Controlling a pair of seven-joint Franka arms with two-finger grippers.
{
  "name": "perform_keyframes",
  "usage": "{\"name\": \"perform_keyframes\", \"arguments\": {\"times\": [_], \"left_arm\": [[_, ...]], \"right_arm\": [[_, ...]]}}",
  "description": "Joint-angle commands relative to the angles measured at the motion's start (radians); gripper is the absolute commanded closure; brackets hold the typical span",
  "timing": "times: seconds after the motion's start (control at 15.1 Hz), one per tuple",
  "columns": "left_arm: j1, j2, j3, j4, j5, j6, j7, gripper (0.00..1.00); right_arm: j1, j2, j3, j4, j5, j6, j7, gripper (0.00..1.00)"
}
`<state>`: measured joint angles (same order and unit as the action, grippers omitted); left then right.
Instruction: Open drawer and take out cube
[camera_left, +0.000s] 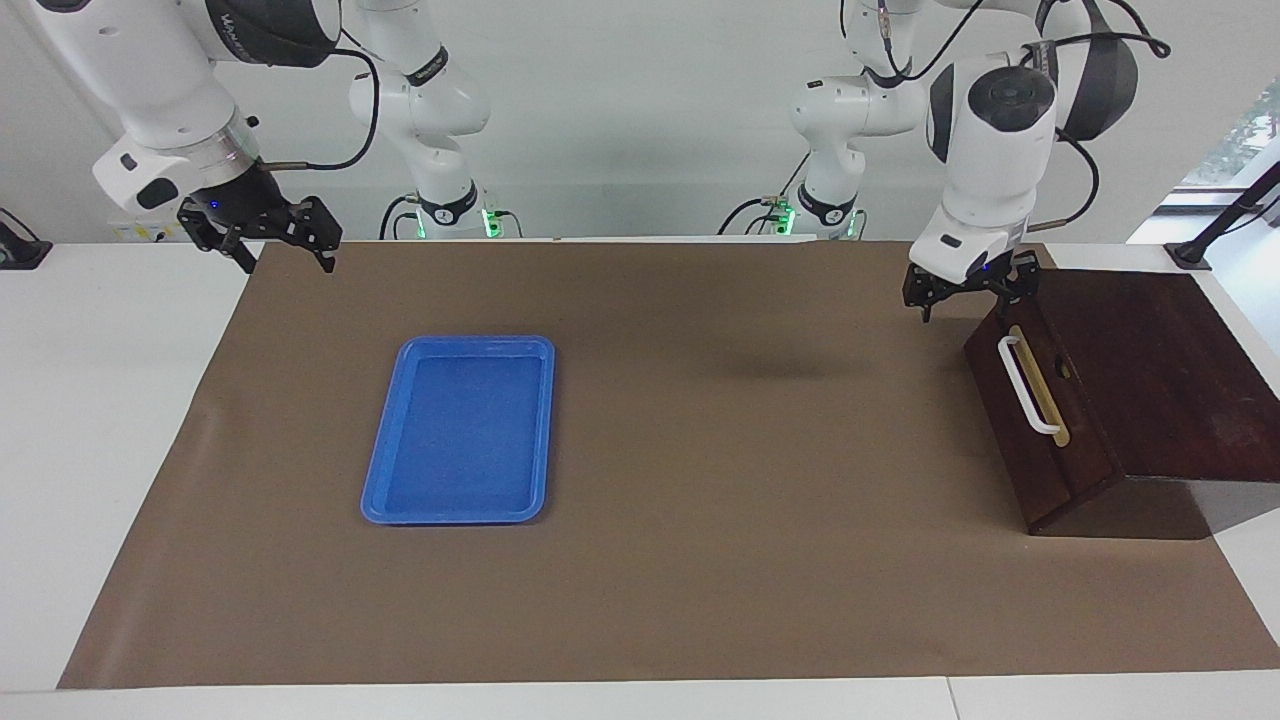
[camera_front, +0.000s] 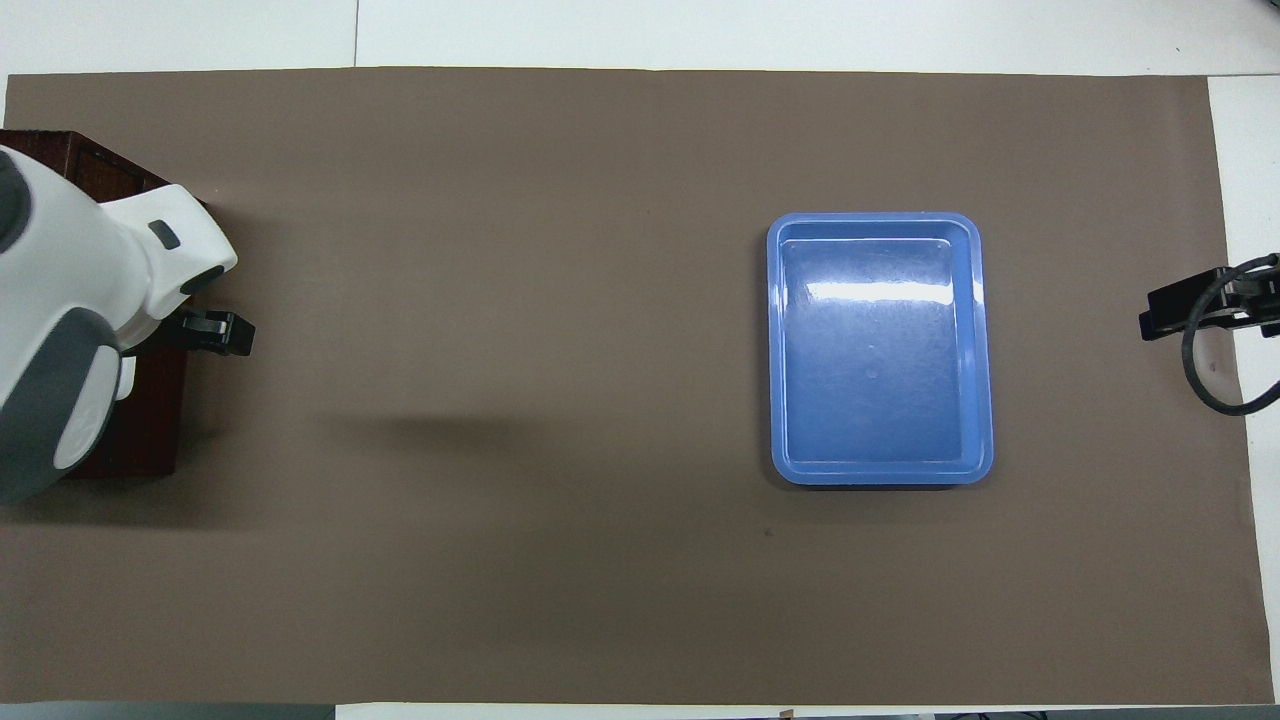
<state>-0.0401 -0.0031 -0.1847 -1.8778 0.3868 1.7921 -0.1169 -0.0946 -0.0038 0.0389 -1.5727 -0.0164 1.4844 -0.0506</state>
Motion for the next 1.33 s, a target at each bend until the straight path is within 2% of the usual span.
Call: {"name": "perform_keyframes", "arguments": {"times": [0.0,0.27,0.46,0.73,1.26], "left_arm": [[-0.04,0.095,0.008,-0.012,0.133,0.088,-0.131,0.0],[0.02,0.136,0.014,-0.018,0.164,0.199,-0.13,0.0],[0.051,0.155,0.013,-0.037,0.228,0.231,-0.129,0.0],[0.089,0.161,0.014,-0.084,0.234,0.282,-0.135,0.0],[0.124,0.183,0.014,-0.109,0.261,0.332,-0.135,0.0]], "right_arm": [[-0.008,-0.012,0.007,-0.012,-0.008,0.01,-0.022,0.0],[-0.008,-0.012,0.007,-0.012,-0.008,0.01,-0.022,0.0],[-0.008,-0.012,0.007,-0.012,-0.008,0.01,-0.022,0.0],[-0.008,-0.012,0.007,-0.012,-0.008,0.01,-0.022,0.0],[-0.008,-0.012,0.007,-0.012,-0.008,0.01,-0.022,0.0]]}}
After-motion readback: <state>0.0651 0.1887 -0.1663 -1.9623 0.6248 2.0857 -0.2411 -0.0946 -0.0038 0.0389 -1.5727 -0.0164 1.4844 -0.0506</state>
